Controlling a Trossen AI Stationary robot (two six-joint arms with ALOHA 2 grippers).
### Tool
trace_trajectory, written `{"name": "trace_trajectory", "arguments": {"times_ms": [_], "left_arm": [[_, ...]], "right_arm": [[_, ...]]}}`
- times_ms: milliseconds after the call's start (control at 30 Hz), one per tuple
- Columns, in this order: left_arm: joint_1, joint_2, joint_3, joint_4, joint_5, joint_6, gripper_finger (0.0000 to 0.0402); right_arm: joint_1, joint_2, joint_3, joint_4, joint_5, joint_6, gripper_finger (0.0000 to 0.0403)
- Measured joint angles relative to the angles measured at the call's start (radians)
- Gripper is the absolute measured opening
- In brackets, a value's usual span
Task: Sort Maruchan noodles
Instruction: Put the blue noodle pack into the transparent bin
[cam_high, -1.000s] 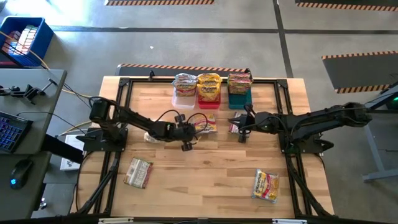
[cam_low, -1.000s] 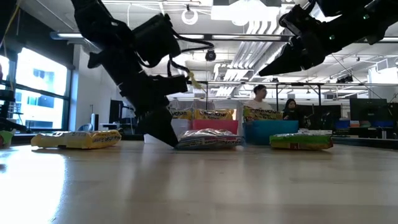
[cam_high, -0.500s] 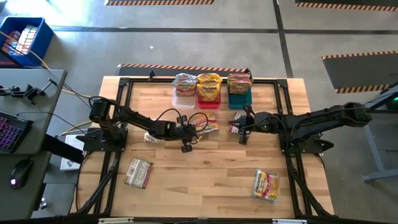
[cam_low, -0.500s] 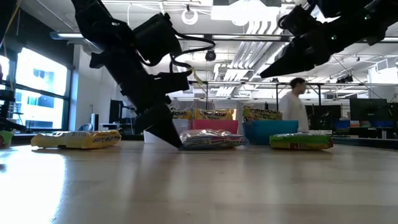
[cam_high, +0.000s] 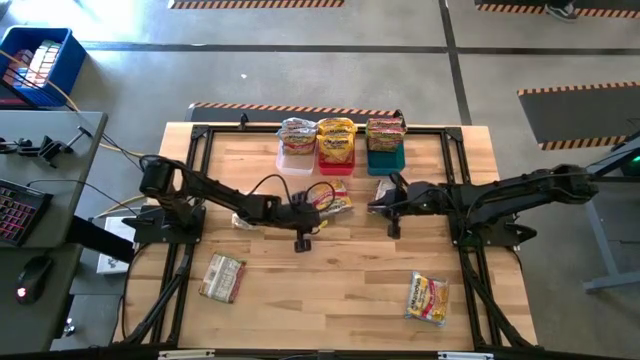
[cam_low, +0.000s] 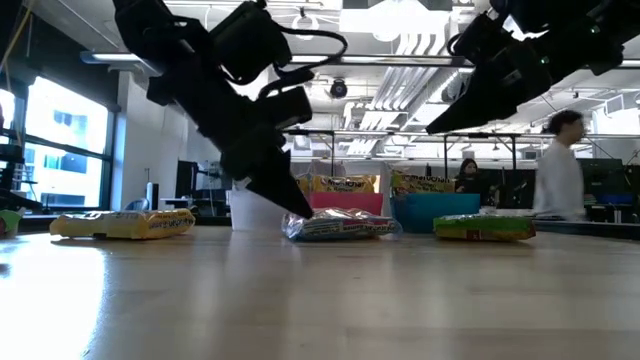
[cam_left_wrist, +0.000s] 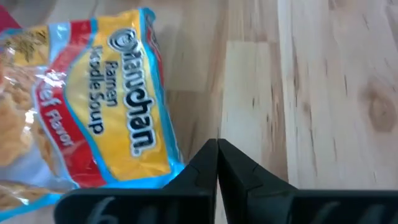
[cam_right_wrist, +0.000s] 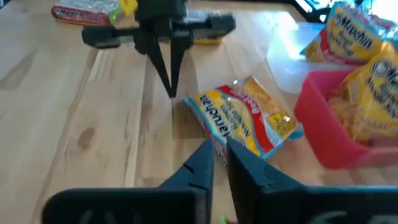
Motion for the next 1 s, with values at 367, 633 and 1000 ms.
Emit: {"name": "trace_trajectory", "arguments": {"times_ms": [367, 633, 1000], "left_arm": [[-0.075, -0.017, 0.001, -0.109, -0.186, -0.002, 0.0069], [-0.080, 0.004, 0.000, -0.053, -0.267, -0.147, 0.0146], [-0.035, 0.030, 0.000, 0.013, -0.255, -0.238, 0.0195]], "right_arm": [[0.000, 0.000, 0.000, -0.003, 0.008, 0.026, 0.0145], [0.000, 0.000, 0.000, 0.034, 0.009, 0.026, 0.0161], [0.000, 0.000, 0.000, 0.036, 0.009, 0.050, 0.0161]]}}
